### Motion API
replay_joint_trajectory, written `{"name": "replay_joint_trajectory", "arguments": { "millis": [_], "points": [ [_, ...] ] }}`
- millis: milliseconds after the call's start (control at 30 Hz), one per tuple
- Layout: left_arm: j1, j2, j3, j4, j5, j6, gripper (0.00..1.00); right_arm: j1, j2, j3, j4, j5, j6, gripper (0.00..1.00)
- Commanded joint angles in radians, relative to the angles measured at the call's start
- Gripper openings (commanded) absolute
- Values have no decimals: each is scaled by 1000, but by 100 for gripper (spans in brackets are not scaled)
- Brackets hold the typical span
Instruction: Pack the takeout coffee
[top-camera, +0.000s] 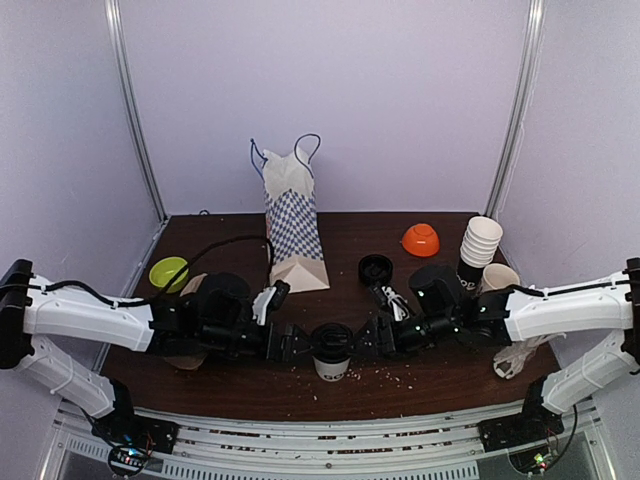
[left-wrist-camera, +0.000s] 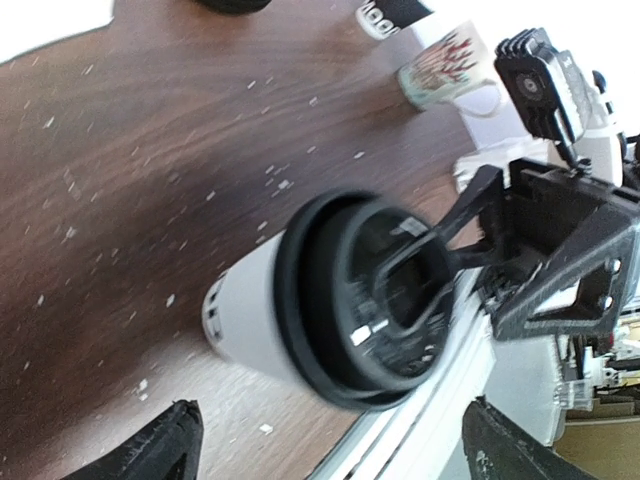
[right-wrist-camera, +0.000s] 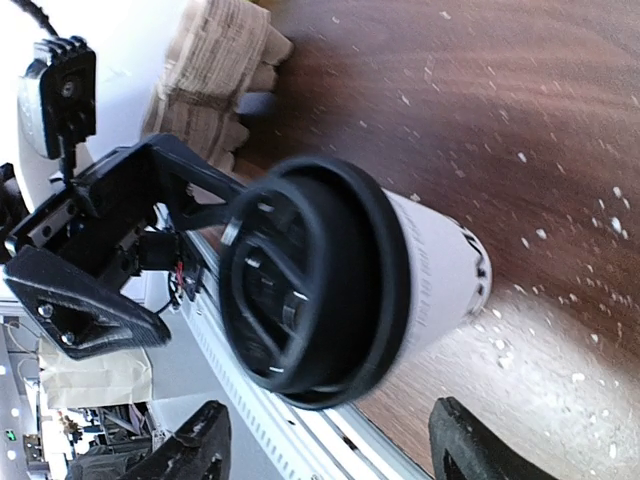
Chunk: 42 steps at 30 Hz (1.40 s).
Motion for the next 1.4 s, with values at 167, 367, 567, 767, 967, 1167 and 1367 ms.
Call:
{"name": "replay_joint_trajectory", "arguments": {
  "millis": [167, 367, 567, 767, 967, 1167, 1367],
  "points": [
    [-3, 17, -43, 61, -34, -43, 87, 6, 36, -54, 80, 0, 40, 64],
    [-3, 25, -29, 74, -32, -44, 90, 7, 39, -49, 92, 18, 55, 67],
    [-3, 62, -33, 82, -29, -52, 88, 7, 67, -56, 100, 15, 67, 63],
    [-3, 88, -46, 95, -30, -65, 86, 7, 78, -70, 109, 11, 71, 60],
    [-3, 78, -52, 99, -21, -64, 89, 6, 76, -81, 111, 13, 74, 60],
    [-3, 55, -46, 79, -28, -58, 93, 7, 76, -80, 142, 13, 97, 64],
    [-3, 82, -47, 83, -33, -71, 88, 7, 100, -94, 147, 23, 132, 60]
  ]
}}
